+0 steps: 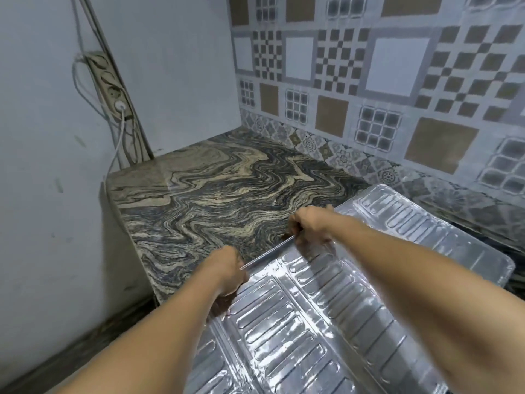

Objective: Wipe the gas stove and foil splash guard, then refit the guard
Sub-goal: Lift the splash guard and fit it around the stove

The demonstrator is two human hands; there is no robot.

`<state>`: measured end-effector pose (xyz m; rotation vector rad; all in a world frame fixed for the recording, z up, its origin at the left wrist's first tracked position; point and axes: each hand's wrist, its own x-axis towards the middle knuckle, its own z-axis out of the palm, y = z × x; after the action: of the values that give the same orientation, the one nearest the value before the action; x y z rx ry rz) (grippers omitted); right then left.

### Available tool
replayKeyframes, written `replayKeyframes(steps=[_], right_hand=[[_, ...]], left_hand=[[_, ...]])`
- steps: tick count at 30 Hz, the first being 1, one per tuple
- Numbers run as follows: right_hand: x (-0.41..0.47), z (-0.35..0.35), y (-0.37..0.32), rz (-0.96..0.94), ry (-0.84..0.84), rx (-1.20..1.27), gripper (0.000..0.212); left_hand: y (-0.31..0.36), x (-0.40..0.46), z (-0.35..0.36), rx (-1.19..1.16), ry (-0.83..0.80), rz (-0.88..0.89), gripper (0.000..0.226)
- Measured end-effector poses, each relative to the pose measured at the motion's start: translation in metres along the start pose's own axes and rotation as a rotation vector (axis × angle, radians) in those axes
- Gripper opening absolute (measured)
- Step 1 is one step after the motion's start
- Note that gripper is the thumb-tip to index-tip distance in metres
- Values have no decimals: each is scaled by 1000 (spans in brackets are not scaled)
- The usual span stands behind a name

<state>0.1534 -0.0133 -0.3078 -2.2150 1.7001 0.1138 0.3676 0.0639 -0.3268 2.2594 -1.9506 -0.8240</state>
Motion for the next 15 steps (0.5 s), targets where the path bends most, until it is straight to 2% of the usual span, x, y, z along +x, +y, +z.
replayKeyframes(steps=[3,10,12,13,15], right_hand=[[-11,-34,-4,-17,13,3,22],[-58,-114,-14,-62,130,-180,5],[-75,-133,-17,-29,166,-203,21],[-80,-140,-16,-10,192,-196,22],[-89,-151,-15,39,231,-184,10]], left_hand=[[11,-5,-35,21,13,92,27],[41,-27,-122,112,23,310,23],[40,-31,-140,186,4,359,26],[39,-34,-148,210,-2,377,28],[37,-36,-162,223,0,413,28]])
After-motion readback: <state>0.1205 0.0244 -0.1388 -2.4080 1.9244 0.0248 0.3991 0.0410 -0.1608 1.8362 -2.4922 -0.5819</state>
